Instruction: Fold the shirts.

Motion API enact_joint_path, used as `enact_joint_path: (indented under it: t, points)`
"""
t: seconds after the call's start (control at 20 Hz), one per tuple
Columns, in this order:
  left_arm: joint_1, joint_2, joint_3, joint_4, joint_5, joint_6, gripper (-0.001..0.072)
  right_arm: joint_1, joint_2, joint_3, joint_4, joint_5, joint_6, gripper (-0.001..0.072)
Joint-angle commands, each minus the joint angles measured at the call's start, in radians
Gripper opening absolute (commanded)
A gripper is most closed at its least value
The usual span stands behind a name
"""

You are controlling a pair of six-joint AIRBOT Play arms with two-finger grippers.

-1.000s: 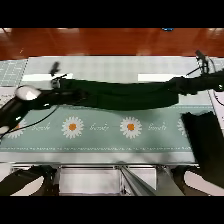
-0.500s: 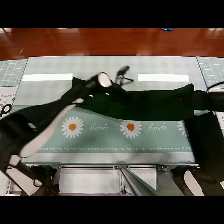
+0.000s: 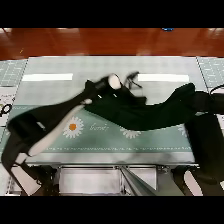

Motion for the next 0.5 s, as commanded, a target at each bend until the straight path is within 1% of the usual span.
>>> enact_joint_path:
  t: [0.0, 0.1, 0.2, 0.3, 0.45]
  points:
    - [0.187, 0.174, -0.069, 0.042, -0.039, 0.044, 0.0014, 0.021, -0.069, 0.001, 0.126, -0.071, -0.012, 0.0023]
    - [0.292, 0.336, -0.203, 0.113, -0.039, 0.045, 0.0014, 0.144, -0.158, 0.029, 0.142, -0.166, -0.013, 0.0023]
    - [0.382, 0.509, -0.365, 0.159, -0.027, 0.062, 0.0014, 0.333, -0.287, 0.088, 0.145, -0.288, -0.005, 0.0023]
    - [0.464, 0.669, -0.514, 0.166, -0.023, 0.079, 0.0014, 0.51, -0.458, 0.188, 0.153, -0.396, -0.002, 0.0023]
    - [0.56, 0.866, -0.677, 0.166, -0.021, 0.089, 0.0014, 0.673, -0.742, 0.389, 0.191, -0.463, 0.003, 0.0023]
